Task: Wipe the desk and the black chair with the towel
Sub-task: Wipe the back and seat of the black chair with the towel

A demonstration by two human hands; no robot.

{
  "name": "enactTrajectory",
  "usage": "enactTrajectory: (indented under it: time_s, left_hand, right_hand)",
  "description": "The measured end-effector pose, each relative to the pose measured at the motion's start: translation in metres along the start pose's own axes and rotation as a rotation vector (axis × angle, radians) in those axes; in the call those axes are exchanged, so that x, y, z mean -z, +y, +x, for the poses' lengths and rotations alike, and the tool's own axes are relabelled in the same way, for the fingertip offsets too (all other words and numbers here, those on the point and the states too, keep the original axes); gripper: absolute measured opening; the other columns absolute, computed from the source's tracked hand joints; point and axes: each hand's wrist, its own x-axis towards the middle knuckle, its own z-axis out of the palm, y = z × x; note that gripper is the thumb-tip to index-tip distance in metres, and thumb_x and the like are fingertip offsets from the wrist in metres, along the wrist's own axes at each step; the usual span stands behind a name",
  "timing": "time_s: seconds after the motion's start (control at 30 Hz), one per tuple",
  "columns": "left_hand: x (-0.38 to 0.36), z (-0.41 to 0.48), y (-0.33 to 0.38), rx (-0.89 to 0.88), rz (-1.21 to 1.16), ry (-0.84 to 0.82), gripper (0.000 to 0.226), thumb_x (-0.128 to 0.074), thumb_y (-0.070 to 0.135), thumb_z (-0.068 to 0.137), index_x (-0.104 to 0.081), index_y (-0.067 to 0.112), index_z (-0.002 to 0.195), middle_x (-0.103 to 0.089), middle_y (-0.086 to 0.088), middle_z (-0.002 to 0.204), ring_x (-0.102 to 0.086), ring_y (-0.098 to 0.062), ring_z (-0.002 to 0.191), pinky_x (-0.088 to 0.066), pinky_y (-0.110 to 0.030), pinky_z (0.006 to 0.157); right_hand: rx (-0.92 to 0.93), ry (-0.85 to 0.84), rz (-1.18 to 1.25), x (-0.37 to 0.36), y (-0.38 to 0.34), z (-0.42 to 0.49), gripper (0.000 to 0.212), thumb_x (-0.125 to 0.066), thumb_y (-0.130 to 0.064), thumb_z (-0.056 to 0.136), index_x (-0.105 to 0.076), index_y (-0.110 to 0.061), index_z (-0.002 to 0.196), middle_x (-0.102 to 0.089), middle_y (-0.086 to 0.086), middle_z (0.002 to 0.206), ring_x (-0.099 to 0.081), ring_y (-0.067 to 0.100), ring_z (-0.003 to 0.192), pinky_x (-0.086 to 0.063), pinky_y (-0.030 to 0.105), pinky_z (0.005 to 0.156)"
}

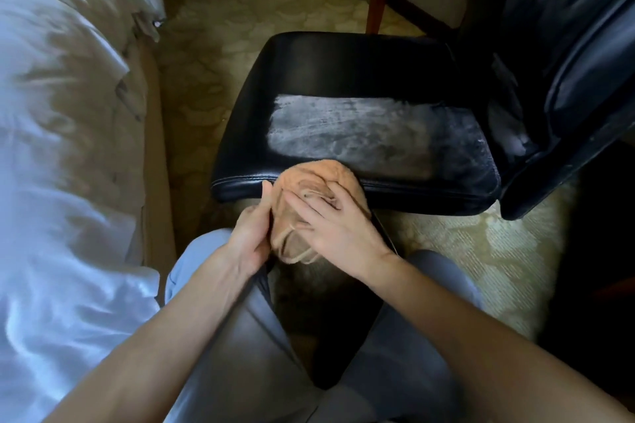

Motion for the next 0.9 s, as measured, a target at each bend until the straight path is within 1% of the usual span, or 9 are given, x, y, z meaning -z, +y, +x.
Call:
enactTrajectory:
  time_s: [0.1, 0.23, 0.4, 0.5, 0.57, 0.63, 0.73, 0.77, 0.9]
  left_hand:
    - [-0.002, 0.003, 0.001, -0.013, 0.026, 0.025, 0.055, -0.054, 0.06, 0.096, -0.073, 0.008, 0.099, -0.078, -0.009, 0.103, -0.07, -0.022, 0.111, -0.05, -0.035, 0.099]
    - [-0.002, 0.004, -0.001, -0.02, 0.07, 0.009, 0.063, -0.055, 0.065, 0.082, -0.07, 0.013, 0.115, -0.079, -0.004, 0.111, -0.071, -0.015, 0.115, -0.047, -0.032, 0.106]
    - [-0.004, 0.004, -0.014, -0.02, 0.112, -0.029, 0.055, -0.046, 0.061, 0.099, -0.071, 0.016, 0.118, -0.079, -0.001, 0.115, -0.069, -0.013, 0.119, -0.046, -0.032, 0.108]
    - [-0.009, 0.007, -0.022, -0.02, 0.083, 0.004, 0.054, -0.045, 0.059, 0.101, -0.071, 0.014, 0.116, -0.079, -0.002, 0.112, -0.07, -0.015, 0.116, -0.049, -0.032, 0.106]
    - [-0.01, 0.01, -0.025, -0.03, 0.05, 0.038, 0.058, -0.047, 0.061, 0.098, -0.071, 0.01, 0.111, -0.08, -0.001, 0.102, -0.071, -0.014, 0.106, -0.051, -0.031, 0.099]
    - [-0.009, 0.013, -0.025, -0.036, 0.028, 0.041, 0.066, -0.051, 0.067, 0.087, -0.07, 0.007, 0.107, -0.078, -0.002, 0.095, -0.07, -0.017, 0.095, -0.055, -0.03, 0.086]
    - [-0.008, 0.02, -0.017, -0.014, -0.002, 0.018, 0.078, -0.053, 0.072, 0.082, -0.064, 0.005, 0.121, -0.07, -0.013, 0.109, -0.068, -0.027, 0.102, -0.054, -0.043, 0.098]
    - [-0.007, 0.023, -0.014, -0.003, -0.006, 0.034, 0.076, -0.051, 0.072, 0.086, -0.062, 0.006, 0.122, -0.07, -0.011, 0.11, -0.068, -0.023, 0.103, -0.053, -0.04, 0.099]
    - [-0.004, 0.031, 0.001, 0.03, 0.003, 0.091, 0.062, -0.04, 0.069, 0.099, -0.063, 0.014, 0.114, -0.069, 0.0, 0.107, -0.065, -0.011, 0.099, -0.052, -0.027, 0.081]
  right_hand:
    - [0.054, 0.019, 0.007, -0.002, 0.025, -0.033, 0.017, -0.062, -0.022, 0.097, -0.078, -0.025, 0.092, -0.059, 0.008, 0.147, -0.05, 0.024, 0.122, -0.038, 0.053, 0.11]
    - [0.012, -0.065, 0.004, 0.014, 0.069, -0.105, 0.024, -0.054, -0.021, 0.092, -0.077, -0.02, 0.094, -0.062, 0.004, 0.144, -0.049, 0.022, 0.117, -0.034, 0.052, 0.108]
    - [-0.035, -0.19, -0.039, 0.037, 0.105, -0.156, 0.032, -0.05, -0.018, 0.091, -0.076, -0.014, 0.108, -0.046, 0.007, 0.153, -0.048, 0.034, 0.123, -0.034, 0.056, 0.105]
    - [-0.049, -0.08, 0.013, 0.041, 0.088, -0.129, 0.027, -0.05, -0.03, 0.093, -0.069, -0.023, 0.112, -0.037, -0.001, 0.163, -0.045, 0.033, 0.128, -0.023, 0.053, 0.112]
    - [-0.041, 0.064, 0.022, 0.039, 0.061, -0.092, 0.015, -0.054, -0.027, 0.097, -0.069, -0.027, 0.097, -0.05, -0.002, 0.154, -0.048, 0.028, 0.124, -0.028, 0.049, 0.11]
    - [-0.024, 0.121, 0.037, 0.028, 0.035, -0.056, 0.018, -0.058, -0.024, 0.099, -0.071, -0.028, 0.087, -0.062, 0.001, 0.144, -0.051, 0.027, 0.122, -0.035, 0.049, 0.107]
    - [-0.061, 0.158, 0.018, 0.004, 0.024, -0.032, 0.019, -0.063, -0.025, 0.1, -0.073, -0.027, 0.084, -0.066, 0.001, 0.139, -0.058, 0.023, 0.116, -0.042, 0.048, 0.104]
    - [-0.078, 0.173, 0.017, -0.001, 0.027, -0.035, 0.02, -0.065, -0.026, 0.1, -0.073, -0.027, 0.081, -0.067, 0.001, 0.137, -0.058, 0.021, 0.113, -0.045, 0.047, 0.102]
    - [-0.107, 0.169, 0.022, 0.007, 0.049, -0.079, 0.019, -0.065, -0.02, 0.098, -0.071, -0.027, 0.081, -0.069, -0.001, 0.134, -0.054, 0.022, 0.109, -0.046, 0.048, 0.1]
